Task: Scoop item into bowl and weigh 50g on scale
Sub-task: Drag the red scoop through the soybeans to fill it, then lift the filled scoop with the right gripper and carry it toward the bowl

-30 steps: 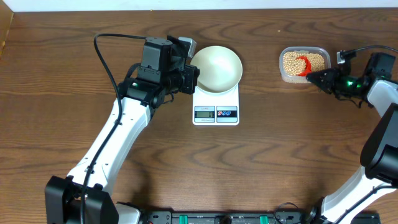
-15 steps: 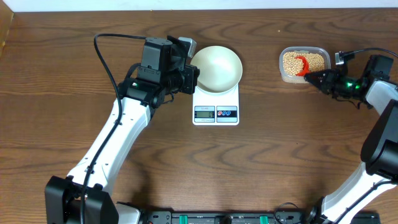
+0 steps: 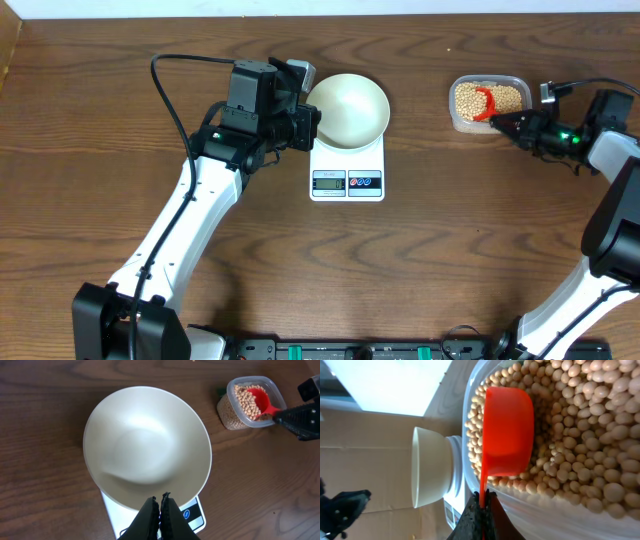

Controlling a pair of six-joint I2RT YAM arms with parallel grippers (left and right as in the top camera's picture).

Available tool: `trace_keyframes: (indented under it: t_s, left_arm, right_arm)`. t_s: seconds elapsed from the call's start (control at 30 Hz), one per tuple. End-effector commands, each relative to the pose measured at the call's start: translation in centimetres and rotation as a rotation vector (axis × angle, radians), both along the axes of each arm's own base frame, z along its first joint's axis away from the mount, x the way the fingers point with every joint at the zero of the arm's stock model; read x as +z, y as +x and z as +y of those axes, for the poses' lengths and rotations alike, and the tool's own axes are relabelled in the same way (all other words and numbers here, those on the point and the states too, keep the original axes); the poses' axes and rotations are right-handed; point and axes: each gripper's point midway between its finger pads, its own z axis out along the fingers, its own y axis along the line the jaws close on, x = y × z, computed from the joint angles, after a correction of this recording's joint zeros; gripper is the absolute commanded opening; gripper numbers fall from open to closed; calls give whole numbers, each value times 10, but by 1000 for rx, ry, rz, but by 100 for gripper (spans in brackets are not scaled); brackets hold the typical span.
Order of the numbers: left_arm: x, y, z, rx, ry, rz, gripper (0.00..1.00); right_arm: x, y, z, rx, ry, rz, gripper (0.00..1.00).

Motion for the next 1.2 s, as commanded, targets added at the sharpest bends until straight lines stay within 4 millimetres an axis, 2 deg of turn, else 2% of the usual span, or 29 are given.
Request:
trace_keyframes:
  t_s: [0.0,0.57,0.77,1.03,1.17]
  left_arm:
    - [22,6,0,17,-21,-41,7]
    - [22,6,0,17,-21,-41,7]
    - [22,6,0,17,-21,-41,7]
    - [22,6,0,17,-21,-41,7]
    - [21,7,2,26,-12,-44,7]
  right_arm:
    - [14,-5,-5,10,103,-29,1]
    - [54,-21,-28,30,322,-128,1]
    - [56,-22,-32,14,358,-86,1]
    - [56,-21,-20,39,371,-64,1]
    - [59,-19,-5,79,364,-72,1]
